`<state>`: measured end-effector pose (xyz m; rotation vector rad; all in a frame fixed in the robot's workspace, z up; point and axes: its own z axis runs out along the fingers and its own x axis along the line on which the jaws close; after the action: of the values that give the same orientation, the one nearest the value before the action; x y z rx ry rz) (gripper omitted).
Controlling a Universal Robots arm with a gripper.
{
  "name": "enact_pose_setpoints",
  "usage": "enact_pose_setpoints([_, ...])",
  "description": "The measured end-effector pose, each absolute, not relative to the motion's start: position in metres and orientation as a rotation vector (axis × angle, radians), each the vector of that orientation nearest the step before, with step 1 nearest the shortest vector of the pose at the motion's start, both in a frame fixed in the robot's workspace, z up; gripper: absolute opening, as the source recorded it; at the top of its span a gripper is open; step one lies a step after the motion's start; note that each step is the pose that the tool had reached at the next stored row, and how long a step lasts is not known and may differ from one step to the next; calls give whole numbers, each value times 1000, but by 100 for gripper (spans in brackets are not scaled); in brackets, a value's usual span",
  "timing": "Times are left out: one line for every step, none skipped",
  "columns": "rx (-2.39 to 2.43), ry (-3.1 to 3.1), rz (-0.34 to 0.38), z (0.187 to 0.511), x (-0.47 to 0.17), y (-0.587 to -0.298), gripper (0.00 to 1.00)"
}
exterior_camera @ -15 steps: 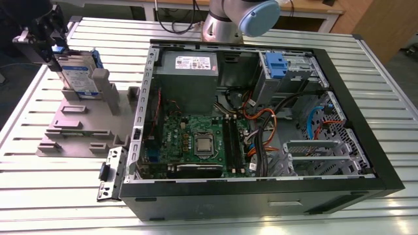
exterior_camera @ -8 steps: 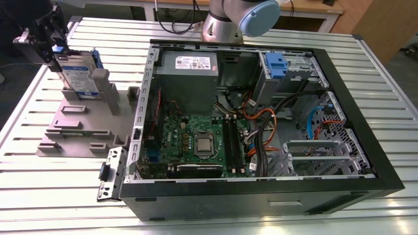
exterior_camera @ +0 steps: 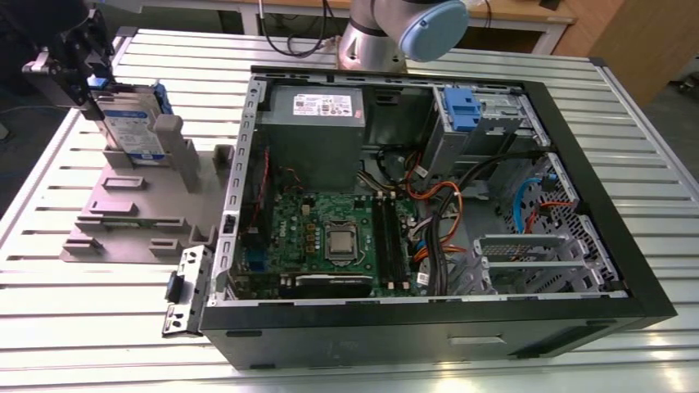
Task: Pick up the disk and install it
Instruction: 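Pick up the disk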
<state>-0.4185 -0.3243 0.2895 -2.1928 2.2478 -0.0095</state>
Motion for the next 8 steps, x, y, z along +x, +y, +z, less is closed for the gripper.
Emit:
enact_pose_setpoints([-2193,2248,-9,289,-419,-324,65])
enact_pose_setpoints([-2193,2248,-9,289,-419,-324,65])
enact_pose_setpoints([-2193,2248,-9,289,-419,-324,65])
enact_pose_setpoints([-2193,2248,-9,289,-419,-324,65])
enact_pose_setpoints([-2193,2248,-9,289,-419,-324,65])
enact_pose_setpoints([-2193,2248,-9,289,-419,-324,65])
enact_pose_setpoints([-2193,2248,-9,289,-419,-324,65])
enact_pose_setpoints([-2193,2248,-9,289,-419,-324,63])
